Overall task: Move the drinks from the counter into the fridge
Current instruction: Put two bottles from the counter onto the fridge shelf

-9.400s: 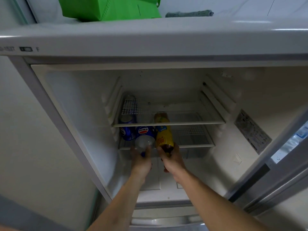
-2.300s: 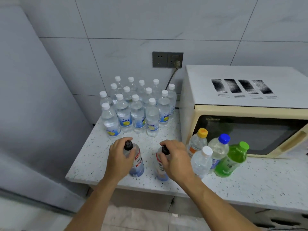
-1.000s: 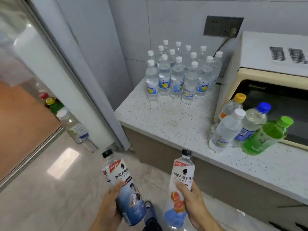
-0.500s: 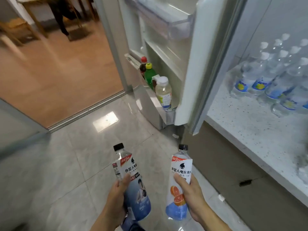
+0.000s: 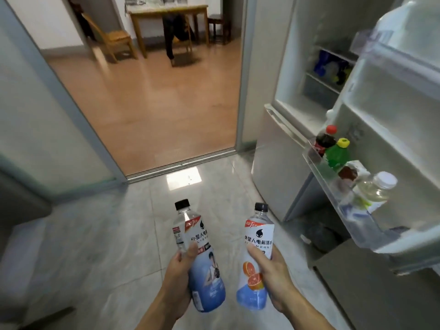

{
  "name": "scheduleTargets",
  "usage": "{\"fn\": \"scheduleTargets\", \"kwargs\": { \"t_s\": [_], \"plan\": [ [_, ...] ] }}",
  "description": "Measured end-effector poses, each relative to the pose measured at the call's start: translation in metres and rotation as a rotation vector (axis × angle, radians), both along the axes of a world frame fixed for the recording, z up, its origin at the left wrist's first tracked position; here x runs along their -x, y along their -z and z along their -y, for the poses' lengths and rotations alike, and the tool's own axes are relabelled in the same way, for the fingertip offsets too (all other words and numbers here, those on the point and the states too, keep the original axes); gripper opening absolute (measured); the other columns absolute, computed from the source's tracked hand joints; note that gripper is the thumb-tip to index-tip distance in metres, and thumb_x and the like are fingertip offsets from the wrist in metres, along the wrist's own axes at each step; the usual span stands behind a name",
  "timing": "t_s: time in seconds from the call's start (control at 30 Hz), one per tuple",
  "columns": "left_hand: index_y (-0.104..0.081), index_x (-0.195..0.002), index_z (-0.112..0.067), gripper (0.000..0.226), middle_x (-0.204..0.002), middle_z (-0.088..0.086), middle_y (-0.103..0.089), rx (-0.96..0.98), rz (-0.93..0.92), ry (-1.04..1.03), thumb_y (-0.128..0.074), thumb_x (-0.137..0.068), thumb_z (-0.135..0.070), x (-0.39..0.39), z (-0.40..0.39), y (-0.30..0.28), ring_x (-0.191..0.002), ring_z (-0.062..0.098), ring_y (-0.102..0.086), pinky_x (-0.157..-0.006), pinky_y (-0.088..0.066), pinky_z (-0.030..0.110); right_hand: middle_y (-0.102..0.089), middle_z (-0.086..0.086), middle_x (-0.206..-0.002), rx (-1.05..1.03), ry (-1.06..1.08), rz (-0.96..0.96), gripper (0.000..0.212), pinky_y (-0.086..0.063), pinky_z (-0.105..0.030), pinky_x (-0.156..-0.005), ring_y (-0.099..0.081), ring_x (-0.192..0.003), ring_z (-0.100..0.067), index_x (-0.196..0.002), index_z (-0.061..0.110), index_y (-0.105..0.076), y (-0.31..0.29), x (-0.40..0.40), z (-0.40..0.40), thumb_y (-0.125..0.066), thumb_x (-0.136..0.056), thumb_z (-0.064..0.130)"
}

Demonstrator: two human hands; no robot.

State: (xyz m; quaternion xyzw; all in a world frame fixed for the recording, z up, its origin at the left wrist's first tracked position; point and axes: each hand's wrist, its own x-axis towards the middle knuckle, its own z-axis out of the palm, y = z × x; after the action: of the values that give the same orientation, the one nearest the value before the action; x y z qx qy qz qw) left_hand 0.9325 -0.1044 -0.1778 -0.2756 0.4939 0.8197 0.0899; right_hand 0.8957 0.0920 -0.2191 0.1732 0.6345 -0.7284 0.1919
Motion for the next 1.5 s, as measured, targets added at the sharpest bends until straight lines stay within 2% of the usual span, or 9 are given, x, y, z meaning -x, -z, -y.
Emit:
{"fn": "scheduleTargets", "kwargs": {
  "t_s": [0.1,0.27,0.33,0.53,0.67,1.03,1.27,1.4,1.5],
  "plan": [
    [-0.057,-0.122,-0.009,0.056,-0.103,0.021,-0.073,-0.005,0.006,-0.019,-0.064,-0.074,-0.037,0.033,0.025,-0.004,-0.084,0.037,-0.073,-0.064,-0.06,0.044,-0.076,-0.008,-0.094,-0.005,-0.03,-0.02,0.029,-0.061,-0.052,-0.079,-0.075,-0.087,-0.03,-0.108,0.026,-0.065,-0.007,0.041,0.03,-0.075,-0.083,0.036],
    [-0.056,-0.122,-0.013,0.059,-0.107,0.019,-0.072,0.03,-0.002,-0.043,-0.065,-0.071,-0.039,0.109,0.056,-0.011,-0.093,0.042,-0.071,-0.082,-0.057,0.056,-0.076,-0.01,-0.089,0.011,-0.037,-0.055,0.025,-0.061,-0.039,-0.066,-0.075,-0.08,-0.028,-0.106,0.02,-0.065,-0.014,0.12,0.068,-0.074,-0.085,0.032],
    [-0.057,-0.122,-0.014,0.057,-0.106,0.018,-0.073,0.069,-0.025,-0.029,-0.065,-0.072,-0.04,0.145,0.065,-0.016,-0.092,0.04,-0.071,-0.081,-0.058,0.054,-0.076,-0.01,-0.091,0.03,-0.037,-0.077,0.025,-0.061,-0.038,-0.067,-0.075,-0.082,-0.028,-0.108,0.019,-0.066,-0.017,0.155,0.079,-0.073,-0.087,0.031],
    [-0.057,-0.119,-0.011,0.055,-0.093,0.015,-0.074,0.158,-0.087,0.042,-0.064,-0.074,-0.042,0.267,0.076,-0.04,-0.081,0.033,-0.073,-0.067,-0.058,0.042,-0.075,-0.011,-0.103,0.085,-0.04,-0.132,0.03,-0.059,-0.053,-0.085,-0.073,-0.095,-0.032,-0.116,0.021,-0.065,-0.039,0.274,0.093,-0.07,-0.089,0.034],
    [-0.057,-0.117,-0.014,0.054,-0.093,0.016,-0.074,0.174,-0.099,0.083,-0.064,-0.071,-0.042,0.348,0.068,-0.053,-0.082,0.034,-0.073,-0.068,-0.058,0.044,-0.074,-0.009,-0.109,0.091,0.013,-0.149,0.033,-0.059,-0.052,-0.087,-0.072,-0.1,-0.03,-0.12,0.025,-0.062,-0.051,0.347,0.082,-0.069,-0.09,0.035],
    [-0.057,-0.118,-0.012,0.056,-0.097,0.018,-0.075,0.1,-0.054,0.352,-0.066,-0.07,-0.041,0.525,0.044,-0.049,-0.082,0.036,-0.074,-0.065,-0.059,0.043,-0.077,-0.006,-0.094,0.054,0.36,-0.118,0.023,-0.062,-0.044,-0.074,-0.076,-0.085,-0.027,-0.107,0.023,-0.068,-0.038,0.473,0.054,-0.075,-0.086,0.028],
    [-0.06,-0.114,-0.01,0.057,-0.099,0.02,-0.074,0.008,-0.086,0.587,-0.072,-0.066,-0.038,0.632,0.031,-0.038,-0.08,0.036,-0.074,-0.065,-0.059,0.041,-0.077,0.002,-0.096,-0.028,0.65,-0.118,0.032,-0.062,-0.045,-0.08,-0.075,-0.09,-0.022,-0.11,0.028,-0.067,-0.034,0.534,0.05,-0.078,-0.081,0.033],
    [-0.073,-0.102,-0.016,0.041,-0.105,0.02,-0.073,-0.053,-0.128,0.735,-0.074,-0.066,-0.037,0.681,0.023,-0.033,-0.089,0.038,-0.073,-0.067,-0.059,0.041,-0.077,0.002,-0.099,-0.076,0.808,-0.105,0.03,-0.059,-0.049,-0.086,-0.074,-0.094,-0.024,-0.107,0.032,-0.068,-0.037,0.554,0.052,-0.08,-0.079,0.037],
    [-0.071,-0.106,-0.016,0.043,-0.106,0.017,-0.074,-0.07,-0.104,0.79,-0.075,-0.067,-0.035,0.707,0.013,-0.024,-0.092,0.037,-0.072,-0.068,-0.06,0.041,-0.078,0.006,-0.095,-0.11,0.938,-0.099,0.026,-0.062,-0.04,-0.079,-0.075,-0.087,-0.018,-0.104,0.032,-0.068,-0.034,0.558,0.049,-0.079,-0.081,0.033]
  ]
}}
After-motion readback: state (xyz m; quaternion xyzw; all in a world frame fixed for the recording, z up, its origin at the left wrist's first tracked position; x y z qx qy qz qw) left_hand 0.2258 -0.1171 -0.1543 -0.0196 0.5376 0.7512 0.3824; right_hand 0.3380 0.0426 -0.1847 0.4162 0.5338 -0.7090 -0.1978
